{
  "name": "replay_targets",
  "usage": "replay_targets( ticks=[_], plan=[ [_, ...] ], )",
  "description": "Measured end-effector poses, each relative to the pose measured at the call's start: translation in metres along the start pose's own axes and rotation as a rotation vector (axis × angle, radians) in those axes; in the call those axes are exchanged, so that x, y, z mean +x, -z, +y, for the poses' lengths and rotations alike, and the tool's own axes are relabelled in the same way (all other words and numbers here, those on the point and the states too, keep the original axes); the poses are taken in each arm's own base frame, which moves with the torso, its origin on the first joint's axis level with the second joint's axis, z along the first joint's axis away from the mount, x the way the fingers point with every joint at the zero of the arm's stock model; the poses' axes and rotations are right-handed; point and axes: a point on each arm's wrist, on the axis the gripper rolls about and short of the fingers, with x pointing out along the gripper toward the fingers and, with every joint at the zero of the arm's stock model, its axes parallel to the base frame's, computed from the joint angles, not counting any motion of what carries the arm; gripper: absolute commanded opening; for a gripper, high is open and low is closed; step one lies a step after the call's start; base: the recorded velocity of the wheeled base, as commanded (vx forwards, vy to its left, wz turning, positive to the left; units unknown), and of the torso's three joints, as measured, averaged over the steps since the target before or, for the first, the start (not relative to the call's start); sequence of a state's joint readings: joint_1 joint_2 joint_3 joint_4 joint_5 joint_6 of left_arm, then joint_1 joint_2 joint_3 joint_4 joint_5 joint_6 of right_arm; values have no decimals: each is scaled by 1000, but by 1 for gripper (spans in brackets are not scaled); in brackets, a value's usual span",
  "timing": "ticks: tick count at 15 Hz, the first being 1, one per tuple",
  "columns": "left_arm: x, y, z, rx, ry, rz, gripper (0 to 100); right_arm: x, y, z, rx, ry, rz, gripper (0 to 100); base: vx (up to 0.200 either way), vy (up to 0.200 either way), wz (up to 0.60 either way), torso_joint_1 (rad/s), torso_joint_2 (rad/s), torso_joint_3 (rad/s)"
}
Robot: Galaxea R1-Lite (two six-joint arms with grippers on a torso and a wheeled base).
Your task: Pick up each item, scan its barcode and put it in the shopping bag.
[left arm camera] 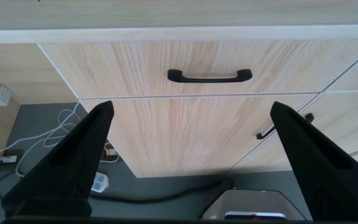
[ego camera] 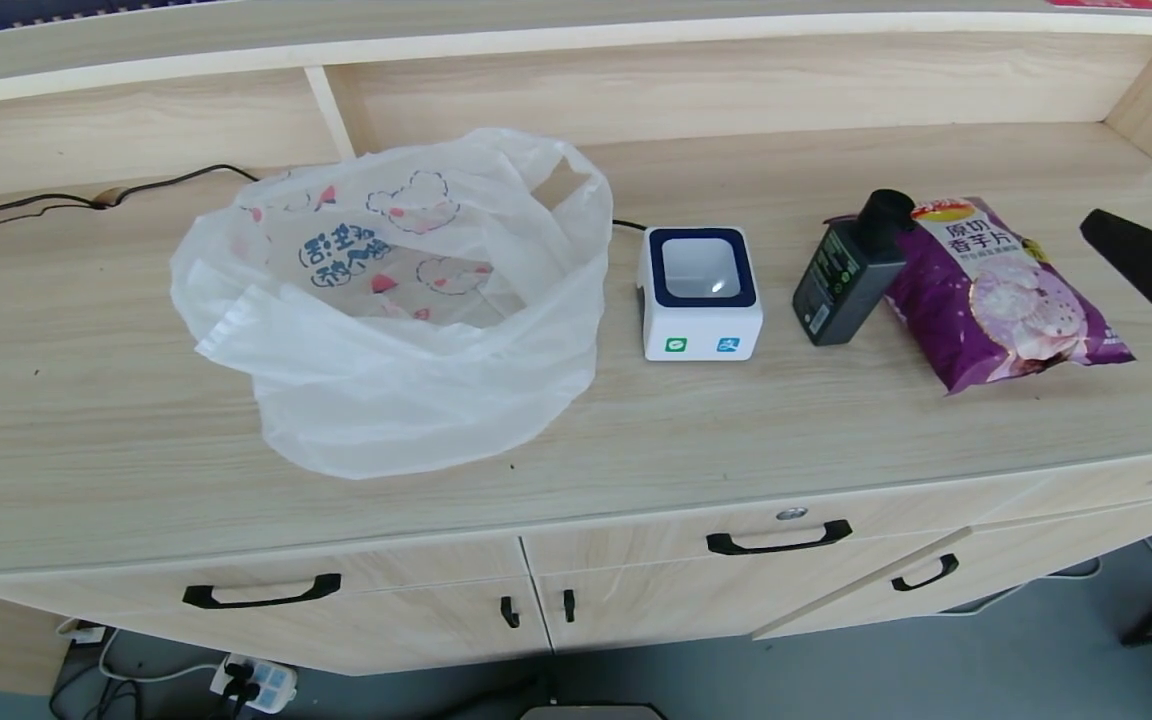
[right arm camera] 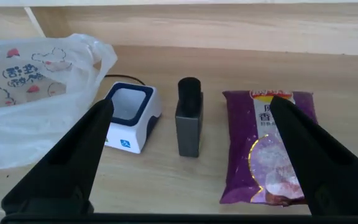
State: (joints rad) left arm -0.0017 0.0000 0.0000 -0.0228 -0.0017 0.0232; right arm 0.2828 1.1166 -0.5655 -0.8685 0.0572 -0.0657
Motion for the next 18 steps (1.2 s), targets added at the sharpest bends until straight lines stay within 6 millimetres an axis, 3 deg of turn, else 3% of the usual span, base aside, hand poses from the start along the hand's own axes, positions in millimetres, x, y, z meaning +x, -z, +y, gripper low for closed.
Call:
replay_targets(
  ticks=[2,5,10,18],
  plan=[
    [0,0,0,0,0,0,100,34,9,11,17,-42,3,100,0,0,0,0,0,0],
    [0,0,0,0,0,0,100,63,29,18,65,-13,-7,100,0,0,0,0,0,0],
    [0,0,0,0,0,0,100,70,62,18,93,23,94,100,0,0,0,0,0,0],
    [0,0,0,0,0,0,100,91,77,18,115,38,106,100,0,0,0,0,0,0]
  ],
)
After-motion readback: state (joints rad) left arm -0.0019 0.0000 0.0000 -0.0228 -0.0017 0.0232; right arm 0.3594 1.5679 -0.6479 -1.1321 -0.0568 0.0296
